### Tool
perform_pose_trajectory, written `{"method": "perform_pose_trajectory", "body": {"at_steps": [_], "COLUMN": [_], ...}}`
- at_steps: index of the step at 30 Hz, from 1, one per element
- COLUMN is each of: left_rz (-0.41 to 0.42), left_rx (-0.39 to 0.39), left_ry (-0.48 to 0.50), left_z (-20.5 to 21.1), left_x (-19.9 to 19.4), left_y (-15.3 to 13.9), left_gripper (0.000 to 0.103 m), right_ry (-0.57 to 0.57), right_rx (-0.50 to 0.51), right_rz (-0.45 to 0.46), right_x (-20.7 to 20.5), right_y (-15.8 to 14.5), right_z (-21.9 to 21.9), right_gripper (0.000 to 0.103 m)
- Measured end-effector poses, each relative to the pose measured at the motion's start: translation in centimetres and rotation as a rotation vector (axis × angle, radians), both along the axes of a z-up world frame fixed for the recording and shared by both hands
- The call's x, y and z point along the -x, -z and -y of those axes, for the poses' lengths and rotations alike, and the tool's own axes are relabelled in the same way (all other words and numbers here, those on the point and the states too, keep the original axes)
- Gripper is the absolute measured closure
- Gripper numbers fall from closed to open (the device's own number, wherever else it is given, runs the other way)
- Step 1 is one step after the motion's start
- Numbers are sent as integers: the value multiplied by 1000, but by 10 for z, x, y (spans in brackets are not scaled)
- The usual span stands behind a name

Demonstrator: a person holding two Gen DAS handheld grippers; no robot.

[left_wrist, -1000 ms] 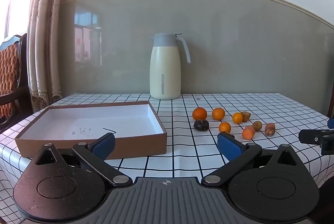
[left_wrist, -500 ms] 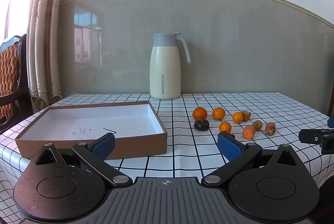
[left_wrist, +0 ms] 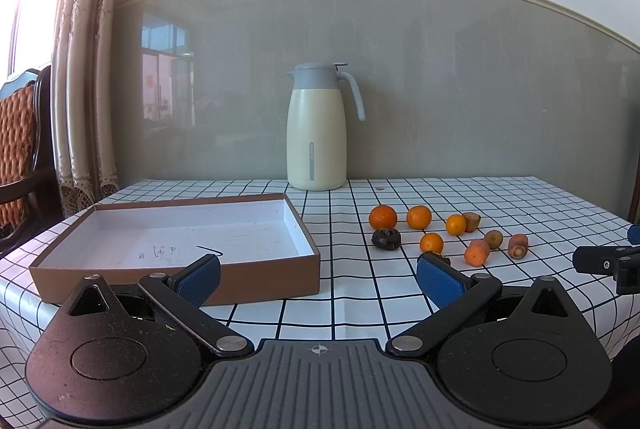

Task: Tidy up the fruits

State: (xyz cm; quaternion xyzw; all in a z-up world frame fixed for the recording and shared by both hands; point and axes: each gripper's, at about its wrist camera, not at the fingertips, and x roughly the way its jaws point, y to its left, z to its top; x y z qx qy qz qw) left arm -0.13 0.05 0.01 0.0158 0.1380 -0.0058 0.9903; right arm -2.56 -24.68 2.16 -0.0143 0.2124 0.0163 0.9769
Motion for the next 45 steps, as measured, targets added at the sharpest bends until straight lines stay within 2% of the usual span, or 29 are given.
{"method": "perform_pose_trajectory", "body": {"at_steps": [38,45], "left_rz": [16,17], "left_rx": [1,-13], "left_ry": [-13,-11], "left_z": [-2,1], "left_x": [3,3], "left_y": [-1,-2], "left_gripper": [0,0], "right_ry": [-10,-14], "right_rx": [-10,28], "right_rz": [13,16], "right_x": [3,3], "right_y": [-2,-1], "right_z": [2,-4], "right_gripper": [6,6]}}
